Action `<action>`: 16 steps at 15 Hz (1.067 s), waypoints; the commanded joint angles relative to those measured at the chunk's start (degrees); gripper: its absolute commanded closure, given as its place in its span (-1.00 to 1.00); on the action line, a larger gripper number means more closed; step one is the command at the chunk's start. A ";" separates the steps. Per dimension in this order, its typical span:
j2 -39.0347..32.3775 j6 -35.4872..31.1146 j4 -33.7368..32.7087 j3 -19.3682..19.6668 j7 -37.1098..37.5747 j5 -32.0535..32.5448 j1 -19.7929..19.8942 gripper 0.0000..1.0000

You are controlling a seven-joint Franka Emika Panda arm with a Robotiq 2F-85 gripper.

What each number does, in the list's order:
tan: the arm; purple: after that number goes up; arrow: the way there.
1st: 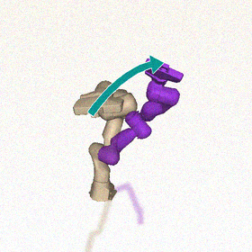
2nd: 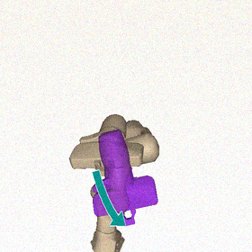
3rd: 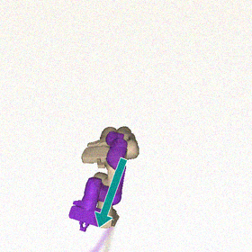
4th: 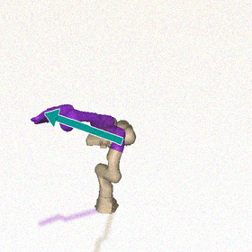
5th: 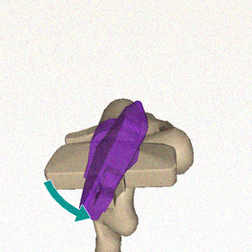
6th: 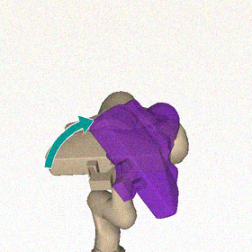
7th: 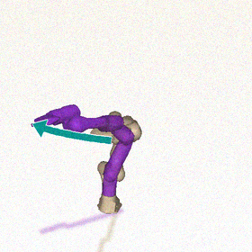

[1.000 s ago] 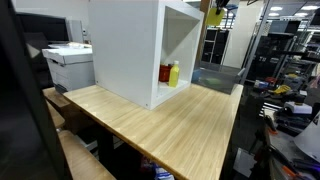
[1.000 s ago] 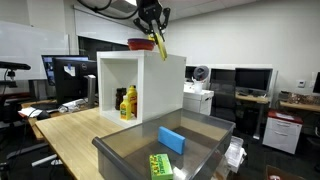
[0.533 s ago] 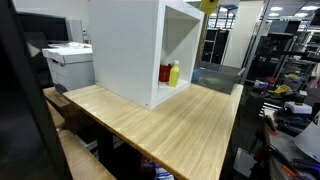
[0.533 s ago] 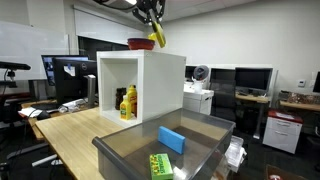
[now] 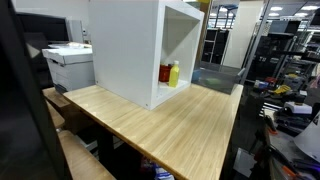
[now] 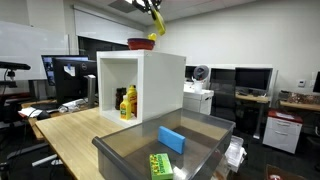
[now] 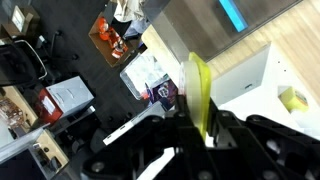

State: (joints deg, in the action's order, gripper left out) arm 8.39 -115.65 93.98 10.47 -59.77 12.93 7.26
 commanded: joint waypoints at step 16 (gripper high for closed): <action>1.47 -3.11 -0.56 -4.82 -1.89 -0.79 -5.53 0.91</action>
State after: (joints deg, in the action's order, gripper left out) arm 8.97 -117.47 92.26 6.12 -59.87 12.89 2.07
